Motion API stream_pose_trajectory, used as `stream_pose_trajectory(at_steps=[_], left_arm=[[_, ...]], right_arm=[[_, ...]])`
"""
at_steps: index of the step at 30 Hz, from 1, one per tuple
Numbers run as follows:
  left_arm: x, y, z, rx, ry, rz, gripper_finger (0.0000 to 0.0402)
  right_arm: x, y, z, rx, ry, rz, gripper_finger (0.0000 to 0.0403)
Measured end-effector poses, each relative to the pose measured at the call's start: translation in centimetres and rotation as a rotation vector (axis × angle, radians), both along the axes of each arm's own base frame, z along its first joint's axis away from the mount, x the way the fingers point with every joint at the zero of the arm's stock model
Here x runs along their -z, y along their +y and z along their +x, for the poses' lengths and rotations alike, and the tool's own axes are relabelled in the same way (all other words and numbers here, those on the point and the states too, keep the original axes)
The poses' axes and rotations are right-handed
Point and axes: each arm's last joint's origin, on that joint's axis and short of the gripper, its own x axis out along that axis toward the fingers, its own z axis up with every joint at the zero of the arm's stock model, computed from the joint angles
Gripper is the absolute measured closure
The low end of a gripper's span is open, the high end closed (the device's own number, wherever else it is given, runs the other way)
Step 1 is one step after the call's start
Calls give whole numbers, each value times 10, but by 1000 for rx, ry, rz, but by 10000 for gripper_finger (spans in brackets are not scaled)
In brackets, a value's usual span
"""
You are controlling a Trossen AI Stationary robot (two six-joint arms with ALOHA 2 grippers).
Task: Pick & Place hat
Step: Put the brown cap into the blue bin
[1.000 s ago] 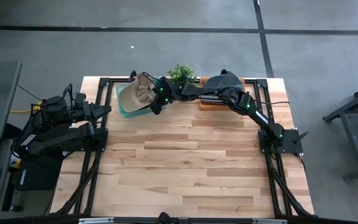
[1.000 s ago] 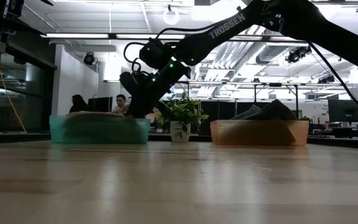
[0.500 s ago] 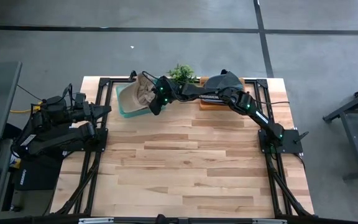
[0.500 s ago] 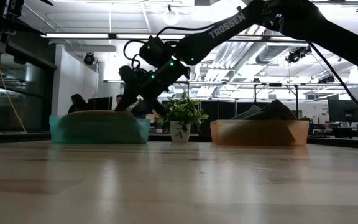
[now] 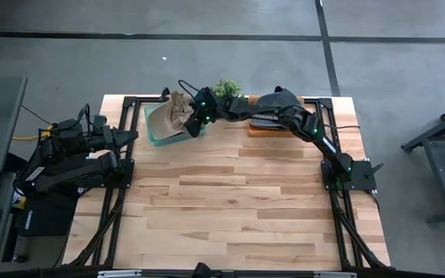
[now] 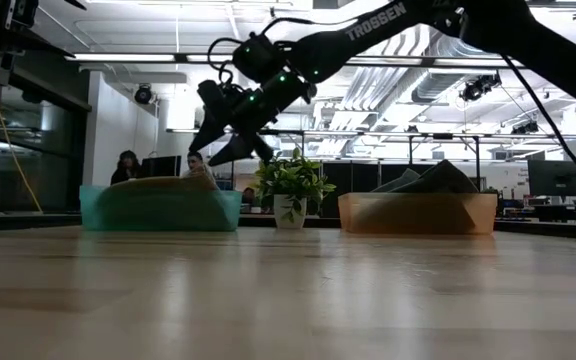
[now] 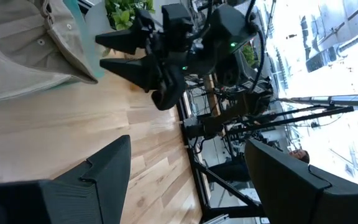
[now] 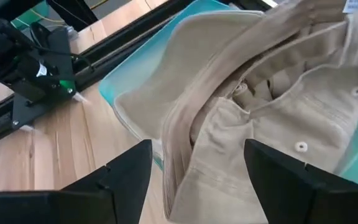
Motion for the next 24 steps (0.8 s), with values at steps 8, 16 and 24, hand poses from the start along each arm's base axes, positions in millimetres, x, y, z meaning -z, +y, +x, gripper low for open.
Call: stream_pose_trajectory(at_steps=[8, 16, 24], left_arm=[[1, 5, 11, -10, 27, -19, 126], [3, 22, 45, -73, 196, -17, 126], [-2, 50, 101, -162, 279, 138, 126]], right_arm=[[-36, 3, -15, 30, 0, -40, 192], [-88, 16, -47, 39, 57, -80, 327], [-100, 35, -77, 55, 285, -65, 399]])
